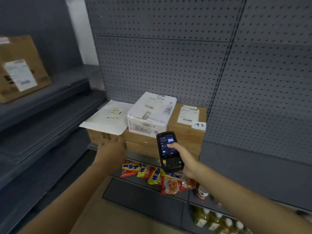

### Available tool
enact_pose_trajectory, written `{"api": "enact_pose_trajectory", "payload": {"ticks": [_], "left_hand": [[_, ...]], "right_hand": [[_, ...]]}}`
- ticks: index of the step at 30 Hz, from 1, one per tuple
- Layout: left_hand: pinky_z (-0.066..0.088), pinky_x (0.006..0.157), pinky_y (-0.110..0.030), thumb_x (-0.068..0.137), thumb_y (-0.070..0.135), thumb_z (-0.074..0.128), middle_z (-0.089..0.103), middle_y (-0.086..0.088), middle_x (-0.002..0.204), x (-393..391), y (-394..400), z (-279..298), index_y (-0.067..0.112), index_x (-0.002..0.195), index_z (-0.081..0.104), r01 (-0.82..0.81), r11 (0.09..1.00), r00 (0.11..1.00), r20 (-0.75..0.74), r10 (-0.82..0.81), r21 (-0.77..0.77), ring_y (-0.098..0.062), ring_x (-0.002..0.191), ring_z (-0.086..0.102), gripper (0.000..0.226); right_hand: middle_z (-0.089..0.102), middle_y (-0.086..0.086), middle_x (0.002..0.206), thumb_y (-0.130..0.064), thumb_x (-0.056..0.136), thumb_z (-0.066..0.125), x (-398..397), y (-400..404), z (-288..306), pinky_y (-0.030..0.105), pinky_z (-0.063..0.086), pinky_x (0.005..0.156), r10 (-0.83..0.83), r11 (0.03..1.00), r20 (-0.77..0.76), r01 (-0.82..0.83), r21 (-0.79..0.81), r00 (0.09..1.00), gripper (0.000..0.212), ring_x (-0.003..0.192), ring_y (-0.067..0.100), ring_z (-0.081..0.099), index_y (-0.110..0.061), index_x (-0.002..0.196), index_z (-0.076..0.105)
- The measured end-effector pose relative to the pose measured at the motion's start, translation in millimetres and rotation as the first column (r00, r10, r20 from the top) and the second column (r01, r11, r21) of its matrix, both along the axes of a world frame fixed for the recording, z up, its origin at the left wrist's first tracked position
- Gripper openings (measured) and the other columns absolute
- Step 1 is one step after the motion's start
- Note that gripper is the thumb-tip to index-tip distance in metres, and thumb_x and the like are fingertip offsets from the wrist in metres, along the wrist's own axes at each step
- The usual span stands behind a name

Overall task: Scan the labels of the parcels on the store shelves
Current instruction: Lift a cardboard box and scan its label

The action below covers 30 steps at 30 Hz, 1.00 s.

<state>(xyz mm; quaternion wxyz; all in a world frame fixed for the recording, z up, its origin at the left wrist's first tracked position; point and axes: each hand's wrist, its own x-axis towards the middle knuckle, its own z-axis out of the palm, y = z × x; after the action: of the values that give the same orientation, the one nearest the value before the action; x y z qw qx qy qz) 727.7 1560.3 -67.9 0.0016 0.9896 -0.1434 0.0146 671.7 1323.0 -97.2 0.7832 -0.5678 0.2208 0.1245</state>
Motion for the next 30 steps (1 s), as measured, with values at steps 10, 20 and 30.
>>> {"api": "enact_pose_trajectory", "payload": {"ticks": [10,20,30], "left_hand": [[0.040,0.096,-0.035,0.095,0.030,0.047,0.056,-0.004,0.128,84.7,-143.6,3.6,0.018,0.133,0.049,0.292,0.955,0.956,0.031,-0.291,-0.058,-0.024,0.116,0.054,0.040],[0.034,0.110,-0.027,0.096,0.022,0.053,0.036,-0.007,0.153,146.0,-219.0,-7.8,0.010,0.151,0.028,0.270,0.880,0.831,-0.367,-0.418,-0.391,-0.022,0.137,0.040,0.061],[0.031,0.114,-0.043,0.094,0.017,0.051,0.013,-0.023,0.157,153.7,-265.0,-19.0,0.007,0.148,0.023,0.187,0.969,0.909,-0.345,-0.233,-0.162,-0.038,0.143,0.018,0.061]], "right_hand": [[0.069,0.014,0.094,-0.026,0.089,0.059,36.3,-108.2,8.8,0.033,0.056,0.060,-0.328,0.941,0.098,0.335,-0.057,0.939,0.035,0.077,0.028,0.067,-0.009,0.120,0.060],[0.065,0.010,0.097,-0.019,0.087,0.064,85.0,-150.7,-3.4,0.032,0.052,0.061,-0.570,0.798,0.136,0.585,-0.144,0.810,0.033,0.081,0.026,0.065,-0.015,0.117,0.049],[0.066,0.019,0.112,-0.019,0.087,0.063,98.9,-144.9,-11.2,0.039,0.055,0.073,-0.651,0.746,0.084,0.656,-0.116,0.755,0.036,0.094,0.034,0.066,-0.013,0.120,0.050]]}}
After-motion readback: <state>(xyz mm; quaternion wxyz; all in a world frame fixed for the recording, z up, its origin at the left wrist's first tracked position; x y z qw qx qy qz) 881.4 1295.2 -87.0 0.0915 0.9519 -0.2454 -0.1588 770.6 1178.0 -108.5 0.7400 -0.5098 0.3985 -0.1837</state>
